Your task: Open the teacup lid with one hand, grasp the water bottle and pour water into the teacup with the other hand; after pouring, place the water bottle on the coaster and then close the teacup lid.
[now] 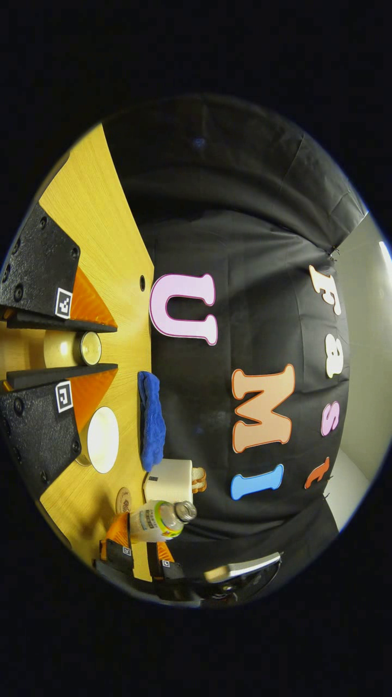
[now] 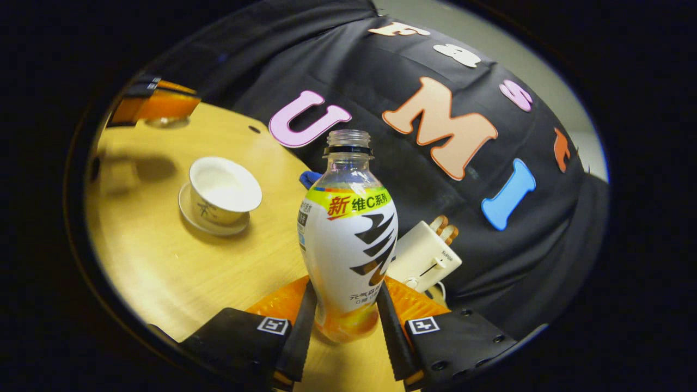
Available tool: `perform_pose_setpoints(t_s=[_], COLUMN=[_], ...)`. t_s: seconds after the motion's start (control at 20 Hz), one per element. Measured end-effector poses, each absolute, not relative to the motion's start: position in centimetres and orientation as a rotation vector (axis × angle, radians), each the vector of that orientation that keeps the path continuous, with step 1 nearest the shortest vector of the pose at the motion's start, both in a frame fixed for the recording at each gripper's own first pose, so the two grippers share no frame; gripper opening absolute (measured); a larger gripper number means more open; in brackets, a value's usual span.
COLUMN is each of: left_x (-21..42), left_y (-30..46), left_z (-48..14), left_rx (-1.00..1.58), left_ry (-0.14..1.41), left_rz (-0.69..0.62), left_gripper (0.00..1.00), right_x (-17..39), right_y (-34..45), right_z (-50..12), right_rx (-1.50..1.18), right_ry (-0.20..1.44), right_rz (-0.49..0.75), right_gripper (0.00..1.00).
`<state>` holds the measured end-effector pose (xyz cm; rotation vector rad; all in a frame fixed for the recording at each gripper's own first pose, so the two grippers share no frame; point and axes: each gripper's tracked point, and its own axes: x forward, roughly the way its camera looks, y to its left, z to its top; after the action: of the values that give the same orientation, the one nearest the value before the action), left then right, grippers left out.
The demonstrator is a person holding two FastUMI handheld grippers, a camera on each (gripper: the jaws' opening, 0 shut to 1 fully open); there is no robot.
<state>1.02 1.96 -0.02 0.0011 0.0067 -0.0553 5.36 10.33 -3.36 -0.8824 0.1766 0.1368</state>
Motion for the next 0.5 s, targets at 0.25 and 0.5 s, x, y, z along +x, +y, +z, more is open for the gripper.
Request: perform_pose_setpoints(t_s=[0.25, 0.5], left_x=[1.0, 1.0], left_y=[1.9, 1.9], left_z=[0.0, -0.1], left_rx=[0.001, -0.001], left_ry=[0.007, 0.007], left_rz=[-0.056, -0.056], left_gripper=[0.27, 0.27], right_x=[6.0, 7.5], right_y=[10.2, 10.0], right_z=[-2.7, -0.6], right_rx=[-1.084, -1.261], right_ry=[0.153, 0.083], right_rz=[0.094, 0.052], right_gripper=[0.64, 0.64])
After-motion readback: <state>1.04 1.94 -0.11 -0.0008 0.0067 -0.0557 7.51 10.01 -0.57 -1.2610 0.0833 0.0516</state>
